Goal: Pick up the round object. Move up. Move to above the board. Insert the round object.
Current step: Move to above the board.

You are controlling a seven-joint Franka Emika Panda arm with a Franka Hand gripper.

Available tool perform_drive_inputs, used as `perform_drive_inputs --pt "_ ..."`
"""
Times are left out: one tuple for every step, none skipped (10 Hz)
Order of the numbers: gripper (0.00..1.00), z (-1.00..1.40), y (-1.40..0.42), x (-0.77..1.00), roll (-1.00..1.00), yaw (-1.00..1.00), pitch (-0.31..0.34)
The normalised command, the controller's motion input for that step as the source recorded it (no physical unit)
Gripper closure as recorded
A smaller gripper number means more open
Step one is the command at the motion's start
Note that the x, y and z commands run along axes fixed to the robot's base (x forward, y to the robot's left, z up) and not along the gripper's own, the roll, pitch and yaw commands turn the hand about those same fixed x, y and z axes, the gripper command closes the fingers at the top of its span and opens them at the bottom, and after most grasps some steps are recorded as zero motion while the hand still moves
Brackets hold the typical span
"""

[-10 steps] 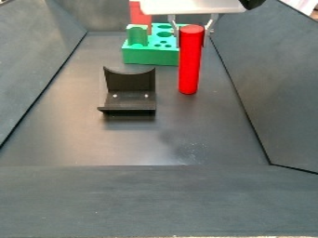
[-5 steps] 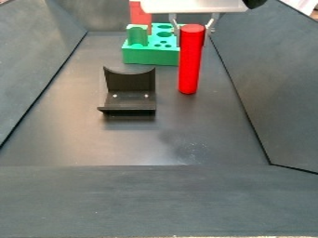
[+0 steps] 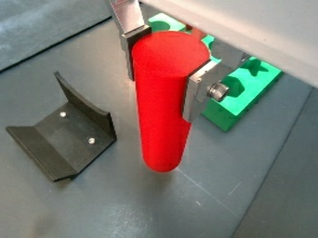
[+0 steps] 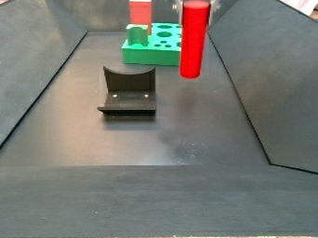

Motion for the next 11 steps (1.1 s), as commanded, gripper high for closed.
perform_drive_inputs --pt "1.0 1.0 0.35 0.0 0.07 -0.18 -0.002" --pt "1.0 1.0 0.35 0.0 0.07 -0.18 0.004" --pt "1.0 1.0 0.29 -0.01 0.05 -0.13 0.02" --pt "1.0 1.0 0.26 0.0 0.05 -0.09 0.036" --pt "1.0 1.0 0.23 0.01 0.05 -0.06 0.067" --pt "1.0 1.0 0.21 0.02 0.03 -0.05 0.084" --pt "1.0 1.0 0.19 0.02 0.02 -0.05 0.087" --pt "1.0 0.85 0.13 0.01 0.01 -0.04 0.086" --pt "1.0 0.63 0.09 0.01 0.01 -0.04 0.082" --pt "1.0 0.46 0.06 0.01 0.01 -0.04 0.082" --pt "1.0 0.3 0.05 0.01 0.01 -0.04 0.081"
